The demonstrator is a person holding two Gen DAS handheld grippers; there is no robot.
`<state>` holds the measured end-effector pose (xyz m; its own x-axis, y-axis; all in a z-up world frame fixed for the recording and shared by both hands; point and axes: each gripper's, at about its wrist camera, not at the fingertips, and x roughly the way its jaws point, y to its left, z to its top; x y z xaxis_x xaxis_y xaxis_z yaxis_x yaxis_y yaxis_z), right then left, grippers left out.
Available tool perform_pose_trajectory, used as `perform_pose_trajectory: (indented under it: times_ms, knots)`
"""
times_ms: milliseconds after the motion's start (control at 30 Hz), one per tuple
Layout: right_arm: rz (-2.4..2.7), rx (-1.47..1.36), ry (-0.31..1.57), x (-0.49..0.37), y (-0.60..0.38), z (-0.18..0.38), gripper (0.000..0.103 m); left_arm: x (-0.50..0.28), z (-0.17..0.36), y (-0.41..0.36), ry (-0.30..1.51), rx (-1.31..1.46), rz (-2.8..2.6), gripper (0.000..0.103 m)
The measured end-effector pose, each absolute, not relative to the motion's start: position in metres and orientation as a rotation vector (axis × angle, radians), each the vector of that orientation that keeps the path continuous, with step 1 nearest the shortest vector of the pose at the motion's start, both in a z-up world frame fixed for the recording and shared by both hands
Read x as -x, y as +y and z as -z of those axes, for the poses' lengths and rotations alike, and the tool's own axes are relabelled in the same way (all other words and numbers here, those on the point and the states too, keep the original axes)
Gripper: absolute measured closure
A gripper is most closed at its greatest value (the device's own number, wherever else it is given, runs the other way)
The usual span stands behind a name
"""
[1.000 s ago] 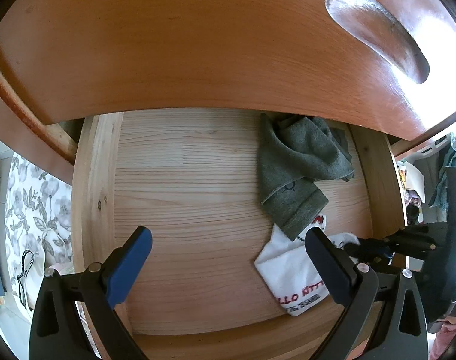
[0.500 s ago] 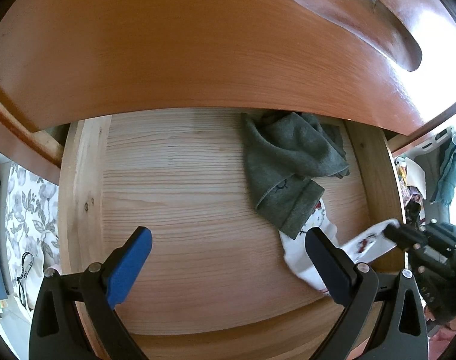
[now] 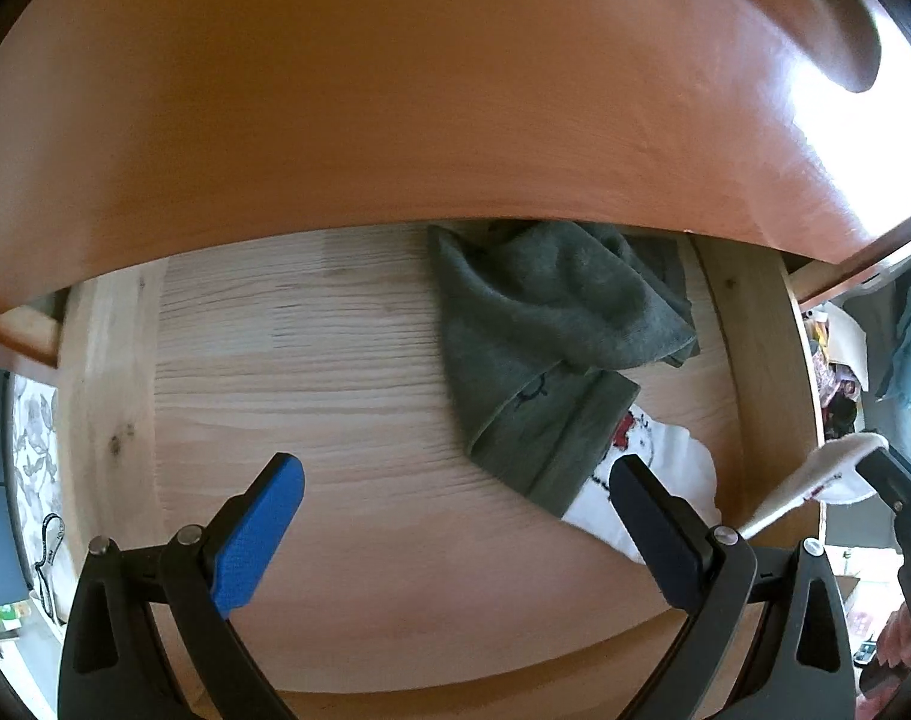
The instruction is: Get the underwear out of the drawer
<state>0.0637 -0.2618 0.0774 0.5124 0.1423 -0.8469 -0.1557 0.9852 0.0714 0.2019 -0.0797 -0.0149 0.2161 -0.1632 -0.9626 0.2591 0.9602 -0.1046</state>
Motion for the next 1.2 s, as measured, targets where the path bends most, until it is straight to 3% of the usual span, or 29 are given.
perform_pose_trajectory:
  times_ms: [333, 767, 933, 1000, 1100, 1200]
  knots:
    - [-0.188, 0.006, 1.009, -0.063, -0.263, -0.075, 0.099, -0.213, 0.033, -0.112, 1.386, -0.155, 0.277, 0.009]
    - [-0.194, 0.007, 1.008, -0.064, -0.262, -0.075, 0.099, -0.223, 0.059, -0.119, 1.424, -0.167, 0.253, 0.040]
    - [-0.197, 0.004, 1.007, -0.064, -0.261, -0.075, 0.099, -0.224, 0.059, -0.126, 1.402, -0.218, 0.245, 0.063]
    - [-0.199, 0.003, 1.008, -0.065, -0.260, -0.075, 0.099, -0.225, 0.058, -0.127, 1.396, -0.225, 0.257, 0.082]
    - [-0.200, -0.005, 1.012, -0.065, -0.260, -0.074, 0.099, -0.226, 0.058, -0.128, 1.401, -0.219, 0.277, 0.093]
    - [-0.198, -0.010, 1.014, -0.065, -0.261, -0.074, 0.099, -0.225, 0.056, -0.125, 1.405, -0.220, 0.292, 0.096]
